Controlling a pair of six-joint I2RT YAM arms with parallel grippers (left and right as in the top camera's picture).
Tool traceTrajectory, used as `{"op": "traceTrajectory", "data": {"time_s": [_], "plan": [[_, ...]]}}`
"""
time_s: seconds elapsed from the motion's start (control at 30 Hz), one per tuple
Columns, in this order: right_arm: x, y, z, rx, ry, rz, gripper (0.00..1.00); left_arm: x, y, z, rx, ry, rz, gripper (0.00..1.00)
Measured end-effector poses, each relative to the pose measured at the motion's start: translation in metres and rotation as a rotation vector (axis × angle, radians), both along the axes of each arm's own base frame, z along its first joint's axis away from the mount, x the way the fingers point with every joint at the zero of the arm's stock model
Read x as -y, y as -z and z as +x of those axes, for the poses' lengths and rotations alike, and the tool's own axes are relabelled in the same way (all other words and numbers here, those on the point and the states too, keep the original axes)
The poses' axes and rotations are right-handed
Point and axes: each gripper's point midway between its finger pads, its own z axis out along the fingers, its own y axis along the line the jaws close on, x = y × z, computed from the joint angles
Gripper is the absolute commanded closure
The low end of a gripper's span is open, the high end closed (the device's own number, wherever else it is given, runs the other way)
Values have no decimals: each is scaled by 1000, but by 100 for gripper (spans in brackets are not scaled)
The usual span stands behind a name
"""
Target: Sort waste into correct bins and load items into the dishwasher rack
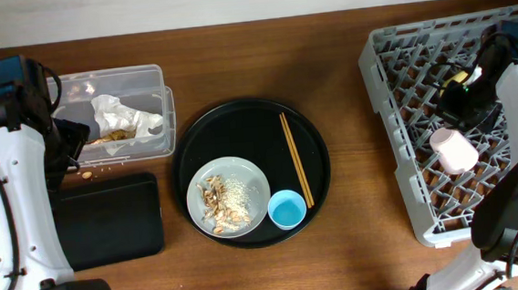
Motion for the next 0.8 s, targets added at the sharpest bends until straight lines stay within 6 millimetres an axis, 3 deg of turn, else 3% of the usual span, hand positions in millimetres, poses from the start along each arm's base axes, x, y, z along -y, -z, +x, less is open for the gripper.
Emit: {"op": "traceTrajectory", "data": {"time_s": [0.47, 0.7, 0.8], "plan": [[7, 16, -21, -111, 38, -39, 96, 0, 0, 0, 0, 0, 0, 1], [23, 6, -50, -243, 112, -153, 96, 0, 0, 0, 0, 0, 0, 1], [28, 0, -53, -258, 129, -179, 96, 0, 0, 0, 0, 0, 0, 1]]}}
